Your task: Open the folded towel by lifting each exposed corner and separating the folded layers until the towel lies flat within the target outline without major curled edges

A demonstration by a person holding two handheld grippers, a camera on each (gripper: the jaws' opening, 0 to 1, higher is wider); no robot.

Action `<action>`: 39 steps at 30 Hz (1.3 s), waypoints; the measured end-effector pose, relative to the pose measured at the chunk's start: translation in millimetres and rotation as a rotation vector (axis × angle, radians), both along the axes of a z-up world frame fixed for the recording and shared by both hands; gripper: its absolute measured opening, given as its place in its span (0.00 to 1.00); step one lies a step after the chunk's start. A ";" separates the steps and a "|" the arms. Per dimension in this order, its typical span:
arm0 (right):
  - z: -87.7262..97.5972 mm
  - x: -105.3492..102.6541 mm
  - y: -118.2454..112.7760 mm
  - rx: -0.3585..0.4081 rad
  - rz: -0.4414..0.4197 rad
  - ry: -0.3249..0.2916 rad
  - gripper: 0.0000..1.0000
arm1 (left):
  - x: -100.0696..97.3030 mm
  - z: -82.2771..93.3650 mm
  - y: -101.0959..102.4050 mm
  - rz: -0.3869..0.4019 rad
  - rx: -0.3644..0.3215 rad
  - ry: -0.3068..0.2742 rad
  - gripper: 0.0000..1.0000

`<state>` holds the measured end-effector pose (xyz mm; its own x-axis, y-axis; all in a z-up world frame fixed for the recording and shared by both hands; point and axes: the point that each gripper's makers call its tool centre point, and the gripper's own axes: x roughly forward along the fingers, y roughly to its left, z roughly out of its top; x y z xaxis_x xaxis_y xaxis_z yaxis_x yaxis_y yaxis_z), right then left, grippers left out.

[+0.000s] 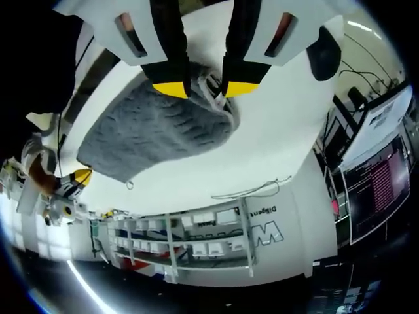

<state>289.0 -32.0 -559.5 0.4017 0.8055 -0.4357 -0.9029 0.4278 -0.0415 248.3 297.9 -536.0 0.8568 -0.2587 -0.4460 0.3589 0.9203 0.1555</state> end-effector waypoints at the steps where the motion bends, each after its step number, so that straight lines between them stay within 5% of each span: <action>1: 2.3 0.3 1.0 0.009 0.004 -0.012 0.00 | 0.4 -0.3 -1.3 -0.002 0.003 -0.001 0.19; 5: 5.3 4.1 1.8 -0.002 0.002 -0.066 0.04 | 4.2 -1.0 -1.5 -0.015 0.016 -0.002 0.19; 22: 1.9 9.3 5.7 0.016 -0.019 -0.069 0.16 | 13.1 6.9 -5.0 -0.024 0.013 -0.070 0.23; 39: -6.6 7.0 11.2 0.008 -0.016 -0.051 0.22 | 13.5 -8.8 -18.9 -0.050 0.005 -0.029 0.22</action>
